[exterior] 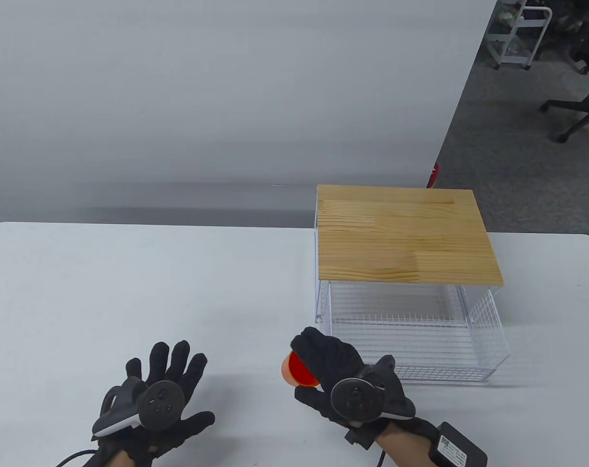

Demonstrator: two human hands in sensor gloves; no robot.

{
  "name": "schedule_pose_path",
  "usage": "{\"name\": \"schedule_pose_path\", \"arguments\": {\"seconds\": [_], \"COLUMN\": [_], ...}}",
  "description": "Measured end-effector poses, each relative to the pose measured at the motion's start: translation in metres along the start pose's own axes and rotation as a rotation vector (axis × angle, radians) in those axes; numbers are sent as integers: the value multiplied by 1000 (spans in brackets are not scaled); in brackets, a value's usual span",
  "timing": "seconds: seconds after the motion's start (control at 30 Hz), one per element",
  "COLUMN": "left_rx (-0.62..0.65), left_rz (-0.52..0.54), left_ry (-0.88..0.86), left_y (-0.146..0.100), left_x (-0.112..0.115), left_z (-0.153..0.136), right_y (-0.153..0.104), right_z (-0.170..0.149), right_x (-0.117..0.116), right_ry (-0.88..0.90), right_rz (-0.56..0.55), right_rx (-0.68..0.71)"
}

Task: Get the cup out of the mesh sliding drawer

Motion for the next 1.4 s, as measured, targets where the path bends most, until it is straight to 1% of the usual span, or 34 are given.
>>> {"name": "schedule_pose_path", "arguments": {"seconds": [0.1,0.43,0.8,1.03,1.2,1.4], "left_rx": [-4,-11,-8,-13,-6,-7], "left_rz": [-4,-6,-23,-23,-29,-35], "left_ry": [0,8,1,0,-2,3], "left_y": [0,-1,-2,-2,-1,0], "left_x": [0,0,2,2,3,4], "left_z": [0,2,4,4,5,6], "right_y": [2,4,6,6,7,7], "right_z": [3,15,23,22,24,26], "right_x": [-10,-45,-81,-95,-100,-104], "right_ry": [20,-5,11,-4,4,-11], "right_rz": [33,135,243,277,302,301], "right_rx": [8,32,46,44,45,51]}}
Point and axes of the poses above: the tracker on the back of each hand, its own z axis roughly to the thumb side, its own y axis roughly from the wrist to the fingertips, x = y × z, the point moved 2 cm from there along y, roughly from the wrist to the fingertips, and after that the axes turned 10 degrees about -y, right-handed, at the moved point
